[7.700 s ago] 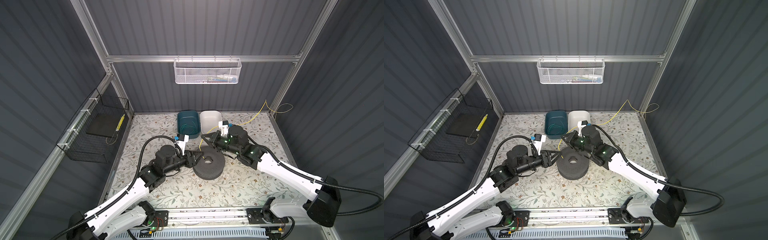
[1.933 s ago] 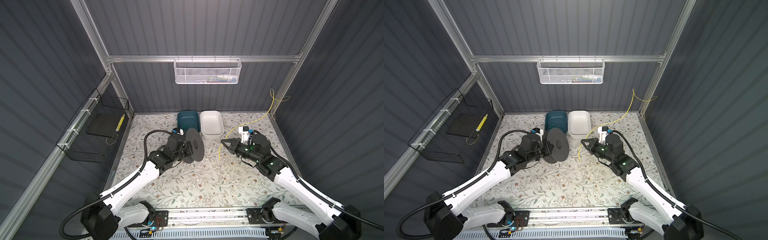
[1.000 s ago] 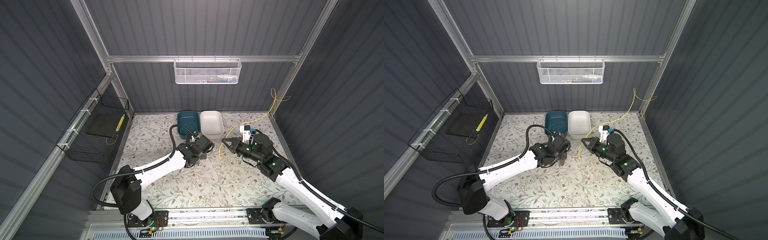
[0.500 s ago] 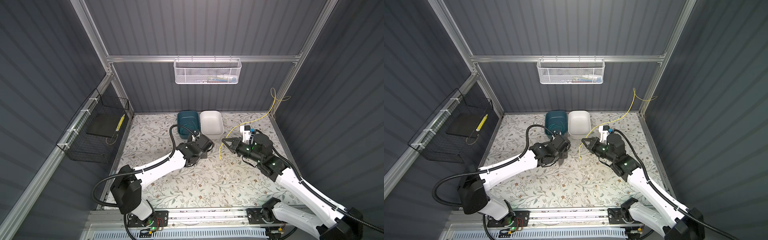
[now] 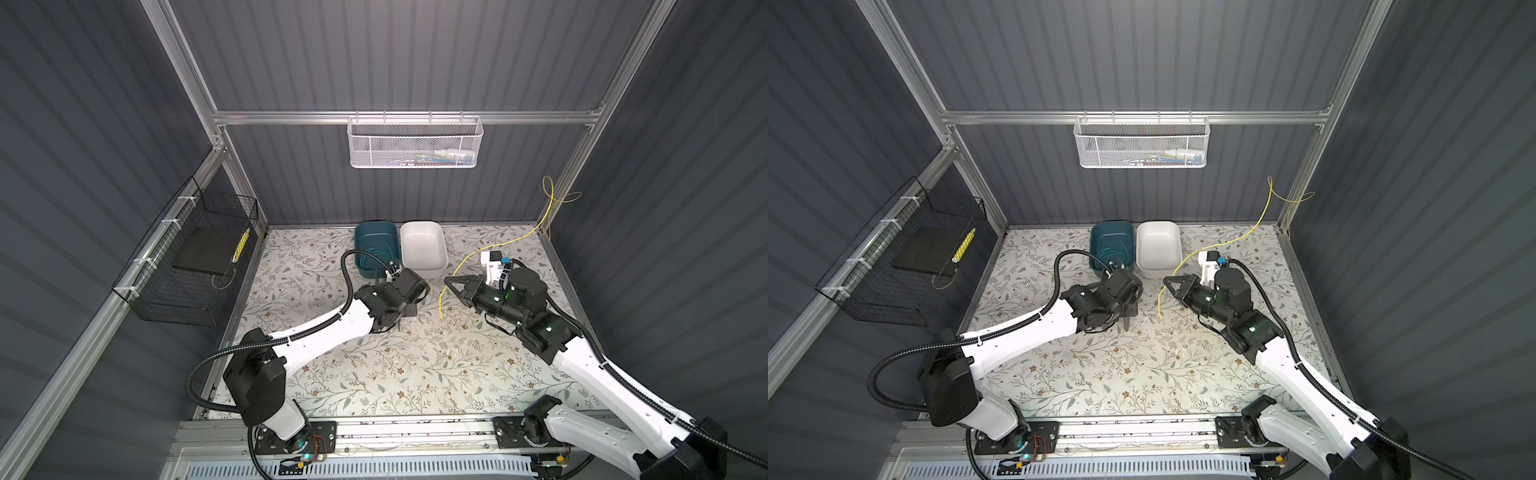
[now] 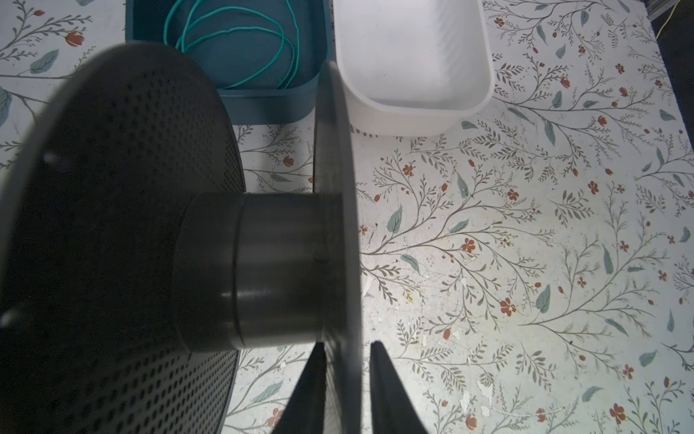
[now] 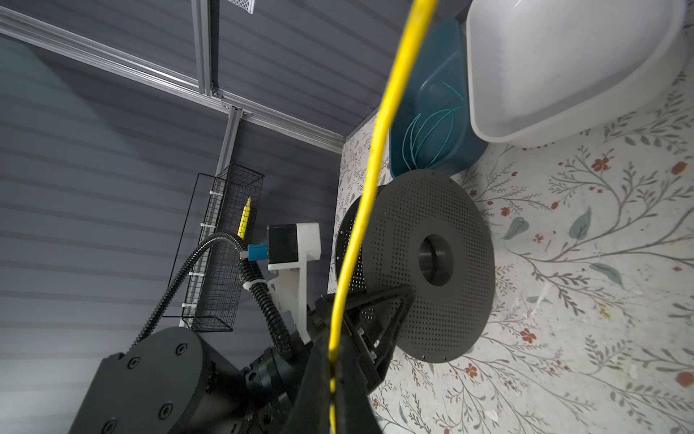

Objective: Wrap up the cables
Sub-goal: 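Hold the spool upright with the left gripper while the right holds the cable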

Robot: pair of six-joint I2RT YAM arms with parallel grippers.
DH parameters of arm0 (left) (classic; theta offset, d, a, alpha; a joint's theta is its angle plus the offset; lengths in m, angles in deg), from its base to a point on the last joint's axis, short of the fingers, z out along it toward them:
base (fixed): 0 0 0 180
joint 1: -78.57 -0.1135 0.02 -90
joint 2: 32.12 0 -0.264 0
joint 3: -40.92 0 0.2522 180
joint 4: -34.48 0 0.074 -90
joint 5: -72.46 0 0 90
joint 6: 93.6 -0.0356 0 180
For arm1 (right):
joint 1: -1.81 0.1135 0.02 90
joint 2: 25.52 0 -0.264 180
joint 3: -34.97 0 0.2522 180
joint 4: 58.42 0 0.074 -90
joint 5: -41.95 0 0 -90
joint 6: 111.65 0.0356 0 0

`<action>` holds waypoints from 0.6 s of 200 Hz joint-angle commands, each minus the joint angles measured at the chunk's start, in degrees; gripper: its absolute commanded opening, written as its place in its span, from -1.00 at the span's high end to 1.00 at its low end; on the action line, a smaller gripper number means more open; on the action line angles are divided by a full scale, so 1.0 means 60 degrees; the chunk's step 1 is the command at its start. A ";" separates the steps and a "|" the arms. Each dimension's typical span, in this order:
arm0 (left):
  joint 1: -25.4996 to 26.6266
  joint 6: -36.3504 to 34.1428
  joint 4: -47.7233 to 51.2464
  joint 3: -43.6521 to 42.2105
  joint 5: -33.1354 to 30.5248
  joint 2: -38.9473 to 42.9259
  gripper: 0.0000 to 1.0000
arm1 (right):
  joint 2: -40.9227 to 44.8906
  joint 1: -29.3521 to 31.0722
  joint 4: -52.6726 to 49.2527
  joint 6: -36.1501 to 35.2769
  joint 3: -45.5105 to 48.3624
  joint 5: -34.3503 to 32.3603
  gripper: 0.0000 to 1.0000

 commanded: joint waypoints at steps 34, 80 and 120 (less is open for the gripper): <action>0.0055 -0.0306 0.0148 0.0405 0.0325 0.0456 0.19 | 0.0103 -0.0056 0.0033 -0.0100 0.0033 -0.0085 1.00; 0.0053 -0.0906 0.0041 0.0621 0.0805 0.0789 -0.04 | 0.0044 -0.0056 0.0104 -0.0054 0.0016 -0.0026 1.00; 0.0051 -0.1298 -0.0101 0.0765 0.1361 0.1125 -0.06 | 0.0015 -0.0042 0.0139 -0.0033 -0.0013 -0.0019 1.00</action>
